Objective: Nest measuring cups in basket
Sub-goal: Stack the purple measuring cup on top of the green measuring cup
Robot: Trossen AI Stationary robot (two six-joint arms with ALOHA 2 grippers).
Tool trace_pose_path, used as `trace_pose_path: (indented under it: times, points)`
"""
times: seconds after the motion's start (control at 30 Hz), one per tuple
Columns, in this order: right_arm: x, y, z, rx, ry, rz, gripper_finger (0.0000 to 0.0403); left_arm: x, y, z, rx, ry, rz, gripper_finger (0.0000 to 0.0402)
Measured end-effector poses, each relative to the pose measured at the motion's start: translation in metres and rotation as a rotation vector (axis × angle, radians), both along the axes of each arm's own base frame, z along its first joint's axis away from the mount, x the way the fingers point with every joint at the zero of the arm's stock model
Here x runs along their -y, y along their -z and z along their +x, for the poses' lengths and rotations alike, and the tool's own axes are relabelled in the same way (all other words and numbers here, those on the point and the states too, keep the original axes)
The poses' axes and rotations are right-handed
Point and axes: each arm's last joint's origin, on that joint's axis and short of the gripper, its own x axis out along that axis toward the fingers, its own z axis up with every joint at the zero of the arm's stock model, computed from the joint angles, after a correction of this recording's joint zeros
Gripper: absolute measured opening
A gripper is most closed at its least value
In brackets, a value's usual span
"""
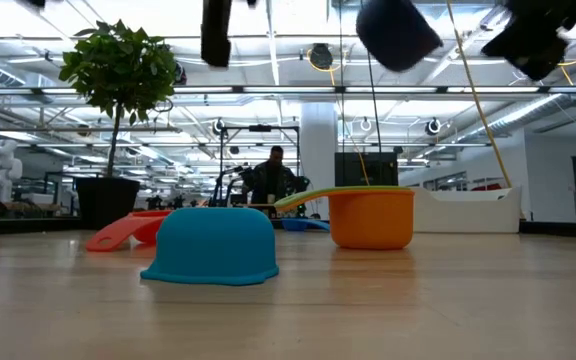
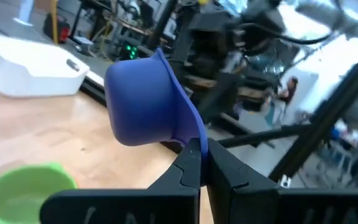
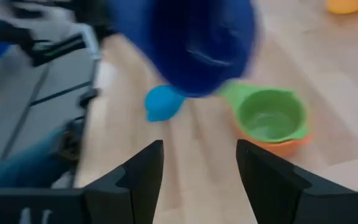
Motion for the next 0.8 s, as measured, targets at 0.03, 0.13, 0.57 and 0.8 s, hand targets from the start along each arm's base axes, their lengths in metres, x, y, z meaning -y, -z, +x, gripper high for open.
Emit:
trace_pose_path:
  times: [0.03,0.13,0.57,0.8]
  points:
    - [-0.002,-0.002,-0.003,0.010,-0.013,0.008,0.0196,0.001,0.007,0.002,0.014,-0.009,-0.017,0.0006]
    - [-0.008,-0.006,-0.012,0.049,-0.019,0.000,0.0196,0.003,0.030,0.007,0.048,-0.014,-0.072,0.0006]
    - [-0.014,-0.019,-0.034,0.176,0.009,-0.043,0.0196,0.002,0.069,0.008,0.036,-0.176,-0.141,0.0006]
    - [-0.014,-0.020,-0.033,0.182,0.010,-0.069,0.0196,0.002,0.076,0.009,0.031,-0.180,-0.163,0.0006]
